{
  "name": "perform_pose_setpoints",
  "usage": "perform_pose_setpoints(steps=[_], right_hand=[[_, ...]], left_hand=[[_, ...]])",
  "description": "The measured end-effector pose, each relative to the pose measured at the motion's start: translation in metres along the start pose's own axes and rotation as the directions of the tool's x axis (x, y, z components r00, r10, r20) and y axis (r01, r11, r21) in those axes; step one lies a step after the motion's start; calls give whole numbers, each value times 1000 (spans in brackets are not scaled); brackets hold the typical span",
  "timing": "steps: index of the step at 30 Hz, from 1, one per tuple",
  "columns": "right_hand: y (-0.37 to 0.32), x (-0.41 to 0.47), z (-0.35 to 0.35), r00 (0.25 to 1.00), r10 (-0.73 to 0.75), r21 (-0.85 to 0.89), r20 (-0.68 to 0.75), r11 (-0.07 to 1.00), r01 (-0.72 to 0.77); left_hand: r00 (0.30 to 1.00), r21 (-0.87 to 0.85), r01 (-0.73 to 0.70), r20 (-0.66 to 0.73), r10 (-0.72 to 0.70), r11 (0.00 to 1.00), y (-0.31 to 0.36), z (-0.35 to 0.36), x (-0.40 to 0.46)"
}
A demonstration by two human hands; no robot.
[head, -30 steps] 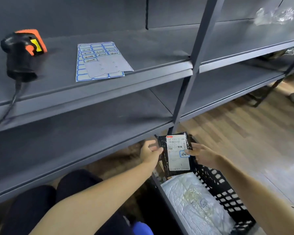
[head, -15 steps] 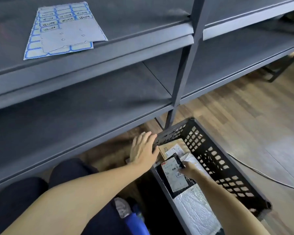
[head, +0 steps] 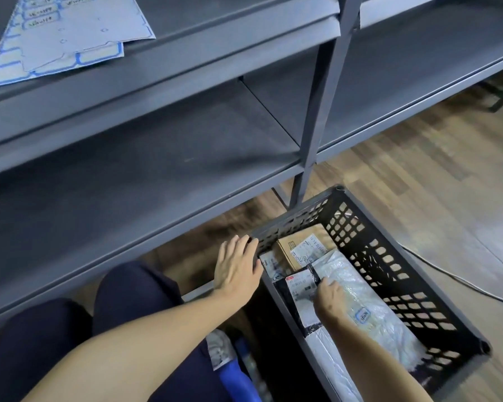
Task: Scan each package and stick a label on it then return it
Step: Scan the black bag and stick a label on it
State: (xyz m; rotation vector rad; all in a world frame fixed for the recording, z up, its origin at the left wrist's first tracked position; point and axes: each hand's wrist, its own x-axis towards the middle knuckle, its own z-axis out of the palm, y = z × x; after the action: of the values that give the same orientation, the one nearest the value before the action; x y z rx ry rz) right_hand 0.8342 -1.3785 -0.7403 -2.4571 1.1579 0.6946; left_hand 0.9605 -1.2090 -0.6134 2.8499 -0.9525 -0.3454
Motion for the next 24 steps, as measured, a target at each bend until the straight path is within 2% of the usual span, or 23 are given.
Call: perform_pose_setpoints(steps=[3,9,12,15,20,24], right_hand=[[-2,-2,-2,999,-22,-16,-40,1000,21],[-11,-16,-20,996,-47,113,-74,992,55],[-20,-26,-40,986,-67,174,-155,980,94],[-37,-36,-69,960,-116,162,-256,973,161],[-83,-58,-147,871,-139,144,-472,962,232],[-117,-97,-217,717,-146,190,-682,911,366]], left_hand=[[1000,-26,-6,11,6,1000,2,1,-5],[999,-55,-47,-7,47,997,1,-11,-9],[998,-62,-62,-25,61,996,-3,-23,-12],[995,-80,-86,-55,82,993,-7,-40,-16],[976,-69,-145,-172,131,987,-14,-94,-17],[940,-65,-200,-294,172,978,-19,-154,-20]])
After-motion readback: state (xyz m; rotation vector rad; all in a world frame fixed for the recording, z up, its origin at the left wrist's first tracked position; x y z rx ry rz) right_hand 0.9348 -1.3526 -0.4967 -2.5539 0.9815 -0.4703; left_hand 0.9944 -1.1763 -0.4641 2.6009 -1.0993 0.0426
